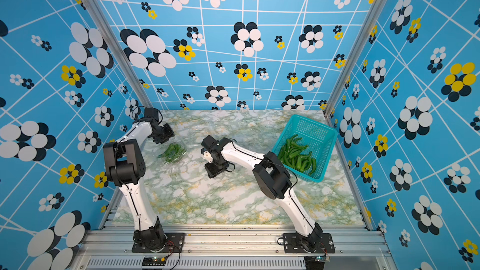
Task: Take small green peppers out of containers
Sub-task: Move the packing box to the center of the board.
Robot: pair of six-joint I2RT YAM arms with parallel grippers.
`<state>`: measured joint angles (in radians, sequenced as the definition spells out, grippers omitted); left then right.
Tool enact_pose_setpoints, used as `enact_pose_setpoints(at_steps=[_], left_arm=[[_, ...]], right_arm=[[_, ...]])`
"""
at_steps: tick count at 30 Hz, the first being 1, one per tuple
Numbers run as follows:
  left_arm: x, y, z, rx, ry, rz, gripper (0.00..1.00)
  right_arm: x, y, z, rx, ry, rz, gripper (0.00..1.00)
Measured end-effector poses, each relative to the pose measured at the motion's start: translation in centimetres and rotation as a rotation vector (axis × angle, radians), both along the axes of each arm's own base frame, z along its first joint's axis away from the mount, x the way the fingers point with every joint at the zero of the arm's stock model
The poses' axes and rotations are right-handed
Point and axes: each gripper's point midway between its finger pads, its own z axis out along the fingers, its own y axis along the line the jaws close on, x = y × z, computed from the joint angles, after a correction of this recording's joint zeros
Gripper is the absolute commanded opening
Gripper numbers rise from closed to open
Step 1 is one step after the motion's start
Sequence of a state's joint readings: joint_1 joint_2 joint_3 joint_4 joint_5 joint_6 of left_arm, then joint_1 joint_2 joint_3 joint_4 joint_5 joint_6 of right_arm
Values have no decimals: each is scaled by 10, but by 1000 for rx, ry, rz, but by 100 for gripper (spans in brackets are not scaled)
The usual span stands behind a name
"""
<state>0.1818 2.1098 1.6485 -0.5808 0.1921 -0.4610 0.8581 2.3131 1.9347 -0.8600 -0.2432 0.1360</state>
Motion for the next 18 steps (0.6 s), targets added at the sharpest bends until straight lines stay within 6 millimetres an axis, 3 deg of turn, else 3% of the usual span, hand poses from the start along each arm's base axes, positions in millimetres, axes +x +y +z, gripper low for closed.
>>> enact_pose_setpoints(at_steps=[5, 10, 18], left_arm=[[-15, -23, -8, -9, 39, -41, 41], [-31, -58, -6, -12, 63, -107, 41], [-62, -105, 11, -32, 60, -182, 41]], right_arm=[[22, -26, -1, -13, -1, -53, 46], [34, -41, -3, -19, 1, -78, 46], [48, -51, 13, 15, -18, -95, 47]])
